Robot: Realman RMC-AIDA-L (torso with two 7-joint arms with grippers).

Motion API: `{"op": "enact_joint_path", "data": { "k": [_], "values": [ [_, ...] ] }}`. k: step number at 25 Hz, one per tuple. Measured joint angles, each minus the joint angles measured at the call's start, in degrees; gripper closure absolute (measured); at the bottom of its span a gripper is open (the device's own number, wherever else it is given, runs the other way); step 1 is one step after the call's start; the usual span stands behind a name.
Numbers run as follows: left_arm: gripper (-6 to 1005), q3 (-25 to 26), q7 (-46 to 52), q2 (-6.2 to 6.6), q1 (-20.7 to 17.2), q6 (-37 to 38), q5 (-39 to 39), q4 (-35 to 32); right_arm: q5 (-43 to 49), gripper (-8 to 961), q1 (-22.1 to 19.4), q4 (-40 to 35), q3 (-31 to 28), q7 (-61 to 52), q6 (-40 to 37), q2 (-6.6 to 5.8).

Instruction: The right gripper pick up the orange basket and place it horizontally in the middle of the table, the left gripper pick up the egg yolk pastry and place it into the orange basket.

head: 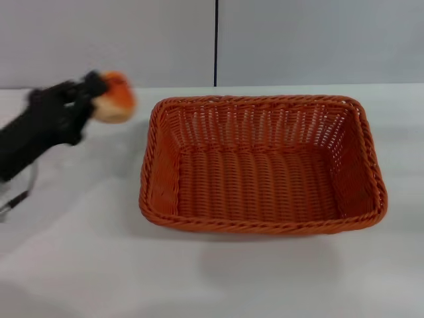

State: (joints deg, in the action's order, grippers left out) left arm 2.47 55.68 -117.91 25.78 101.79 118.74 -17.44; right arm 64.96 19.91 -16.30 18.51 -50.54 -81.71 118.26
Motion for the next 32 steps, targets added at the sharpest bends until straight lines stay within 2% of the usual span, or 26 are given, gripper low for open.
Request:
{"op": "enact_joint_path", "data": {
  "k": [3, 8, 17, 25, 30, 32],
  "values": [
    [953, -3.51, -1.93, -0.14, 3.49, -1.18, 0.32, 5.37, 0.0, 442, -0.11, 0.03, 0.04, -0.08, -0.02, 0.02],
    [953, -5.68, -4.02, -0.38, 5.75, -4.2, 0.24, 9.3, 0.13, 442, 0.06, 0.76, 0.05, -0.09, 0.02, 0.1],
    [886, -3.45, -7.3, -0.42, 6.04, -5.51, -0.29, 13.14, 0.26, 442, 0.63, 0.84, 0.03, 0.24, 0.49, 0.12],
    [685, -2.08, -7.41, -0.31, 5.75, -5.49, -0.7, 13.22, 0.26, 442, 0.66, 0.84, 0.03, 0.3, 0.55, 0.12],
    [549, 3.76, -7.79, -0.26, 3.65, -5.4, -1.07, 13.05, 0.26, 442, 0.49, 0.92, -0.14, 0.34, 0.59, 0.13],
    [492, 11.08, -10.08, -0.26, 0.71, -5.04, -1.33, 13.55, 0.07, 442, 0.24, 0.92, -0.35, 0.35, 0.59, 0.12]
  ]
}}
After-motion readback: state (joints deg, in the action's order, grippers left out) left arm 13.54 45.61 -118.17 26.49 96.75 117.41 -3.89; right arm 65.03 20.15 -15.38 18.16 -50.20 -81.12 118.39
